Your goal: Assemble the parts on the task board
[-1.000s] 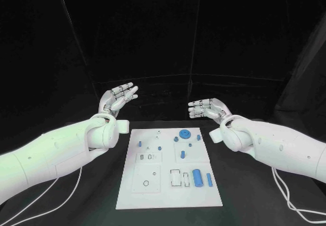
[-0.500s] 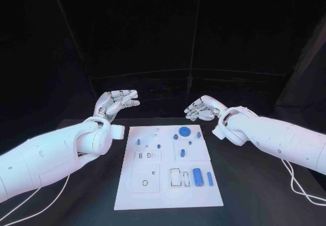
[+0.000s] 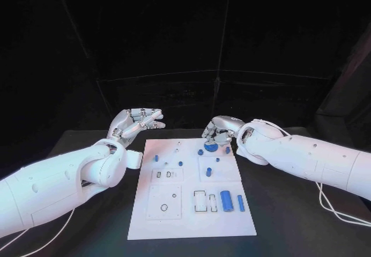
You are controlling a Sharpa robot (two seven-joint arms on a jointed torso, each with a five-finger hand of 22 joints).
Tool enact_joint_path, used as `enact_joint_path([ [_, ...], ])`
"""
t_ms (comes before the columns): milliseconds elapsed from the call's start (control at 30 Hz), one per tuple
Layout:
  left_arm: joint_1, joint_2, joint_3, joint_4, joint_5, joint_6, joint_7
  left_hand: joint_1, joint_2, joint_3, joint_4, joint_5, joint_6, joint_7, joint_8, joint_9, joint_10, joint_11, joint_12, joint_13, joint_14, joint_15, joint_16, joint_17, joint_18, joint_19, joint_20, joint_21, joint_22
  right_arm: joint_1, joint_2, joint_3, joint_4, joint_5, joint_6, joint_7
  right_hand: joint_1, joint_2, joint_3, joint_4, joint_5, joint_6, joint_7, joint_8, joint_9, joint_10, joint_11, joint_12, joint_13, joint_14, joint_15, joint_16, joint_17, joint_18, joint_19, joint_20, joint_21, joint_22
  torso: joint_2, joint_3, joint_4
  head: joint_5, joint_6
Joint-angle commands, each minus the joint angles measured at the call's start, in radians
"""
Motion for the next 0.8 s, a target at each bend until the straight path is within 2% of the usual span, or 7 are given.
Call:
enact_joint_path([
  [33,0.000,-0.004,0.001,0.017,-0.020,0.028,-0.005,-0.001,0.004,0.001,-0.007,0.002,0.007,0.002,-0.006,-0.001,0.003,0.000,-0.004,-0.001,0.010,0.000,0.002,0.001,0.007,0.007,-0.002,0.006,-0.001,0.003,0.006,0.001,0.008,-0.158,0.053,-0.064,-0.013,-0.009,0.011,-0.001,-0.007,-0.017,0.002,-0.001,0.000,-0.024,0.001,0.002,0.001,0.034,0.000,0.080,0.053,0.017,-0.006,0.007,0.047,0.031,0.022,-0.0022,0.0091,-0.003,0.002],
  [200,-0.001,-0.010,0.001,0.032,-0.021,0.029,-0.007,-0.002,0.003,0.000,-0.007,0.002,0.006,0.003,-0.008,-0.001,0.002,0.001,-0.006,-0.001,0.009,0.000,0.000,0.002,0.006,0.008,-0.002,0.006,-0.002,0.004,0.013,0.001,0.016,-0.191,0.064,-0.081,-0.018,-0.015,0.017,0.001,-0.010,-0.029,0.001,-0.001,0.000,-0.036,-0.001,0.007,0.001,0.030,0.003,0.231,0.203,0.006,0.004,0.013,0.155,0.145,0.035,-0.0026,0.0106,-0.005,0.003],
  [400,-0.001,-0.015,0.001,0.042,-0.021,0.030,-0.010,-0.004,0.002,-0.001,-0.007,0.002,0.005,0.004,-0.011,-0.002,-0.001,0.002,-0.010,-0.002,0.008,0.001,-0.003,0.002,0.006,0.009,-0.002,0.005,-0.003,0.005,0.027,0.002,0.015,-0.211,0.092,-0.099,-0.020,-0.018,0.024,0.001,-0.009,-0.038,-0.002,-0.001,0.000,-0.037,0.000,0.011,0.001,0.021,0.004,0.317,0.286,-0.001,0.003,0.016,0.223,0.215,0.047,-0.0031,0.0093,-0.007,0.005],
  [567,-0.001,-0.013,0.001,0.042,-0.020,0.033,-0.011,-0.006,0.001,-0.003,-0.007,0.002,0.003,0.005,-0.013,-0.002,-0.003,0.003,-0.013,-0.002,0.009,0.001,-0.005,0.003,0.006,0.010,-0.002,0.005,-0.004,0.006,0.035,0.002,0.009,-0.227,0.126,-0.111,-0.023,-0.018,0.029,0.003,-0.009,-0.053,-0.005,-0.001,0.000,-0.041,-0.002,0.013,0.001,0.021,0.004,0.392,0.363,-0.011,0.015,0.018,0.290,0.292,0.053,-0.0038,0.0086,-0.010,0.003],
  [800,-0.001,-0.014,0.001,0.038,-0.020,0.034,-0.013,-0.006,0.001,-0.003,-0.007,0.002,0.002,0.006,-0.014,-0.002,-0.004,0.004,-0.014,-0.002,0.009,0.002,-0.006,0.004,0.006,0.011,-0.002,0.005,-0.004,0.006,0.041,0.002,-0.001,-0.241,0.146,-0.116,-0.023,-0.014,0.035,0.005,-0.009,-0.051,-0.004,0.001,0.001,-0.041,-0.001,0.016,0.002,0.020,0.005,0.441,0.413,-0.018,0.024,0.020,0.336,0.345,0.055,-0.0034,0.0069,-0.012,-0.004],
])
